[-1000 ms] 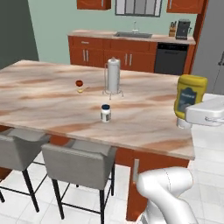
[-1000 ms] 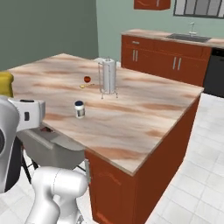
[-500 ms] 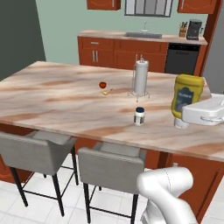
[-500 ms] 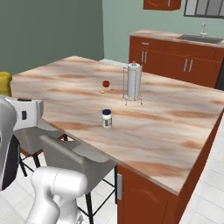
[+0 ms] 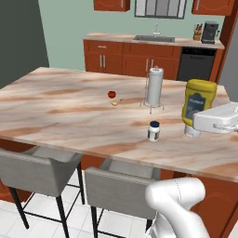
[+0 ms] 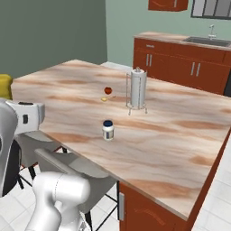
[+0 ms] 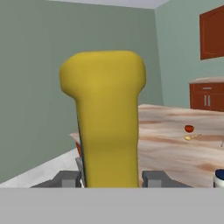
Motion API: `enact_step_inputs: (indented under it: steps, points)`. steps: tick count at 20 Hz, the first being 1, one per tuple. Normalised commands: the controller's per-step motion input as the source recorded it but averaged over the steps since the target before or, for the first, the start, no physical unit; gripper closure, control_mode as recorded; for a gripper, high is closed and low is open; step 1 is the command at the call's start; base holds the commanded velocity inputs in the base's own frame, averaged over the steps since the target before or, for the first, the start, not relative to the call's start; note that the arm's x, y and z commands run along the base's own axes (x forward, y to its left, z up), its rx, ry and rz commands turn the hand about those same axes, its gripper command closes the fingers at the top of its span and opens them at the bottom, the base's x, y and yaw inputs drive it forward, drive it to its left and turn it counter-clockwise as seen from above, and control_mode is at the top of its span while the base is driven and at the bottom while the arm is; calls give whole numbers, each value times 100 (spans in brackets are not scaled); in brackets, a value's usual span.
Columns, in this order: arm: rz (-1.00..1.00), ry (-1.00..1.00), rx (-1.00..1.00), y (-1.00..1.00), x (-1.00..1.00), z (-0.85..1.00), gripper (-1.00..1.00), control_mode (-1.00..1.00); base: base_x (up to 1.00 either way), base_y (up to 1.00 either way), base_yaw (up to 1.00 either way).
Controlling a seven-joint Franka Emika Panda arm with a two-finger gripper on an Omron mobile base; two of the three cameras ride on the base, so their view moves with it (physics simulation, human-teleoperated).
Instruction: Move the mustard and mayonnaise from the cabinet to the dining counter.
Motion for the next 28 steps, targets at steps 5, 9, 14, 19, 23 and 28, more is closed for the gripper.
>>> enact_step_inputs:
  steps: [5,9,14,19,23,28]
  points:
    - [0,0,0,0,0,0,100,100,18,4,0]
    - [0,0,0,0,0,0,100,100,0,0,0]
    - [0,0,0,0,0,0,100,100,0,0,0]
    - [0,0,0,0,0,0,100,100,0,0,0]
    - [0,0,0,0,0,0,100,100,0,0,0]
    - [0,0,2,-4,0,-3,100,-100,0,0,0]
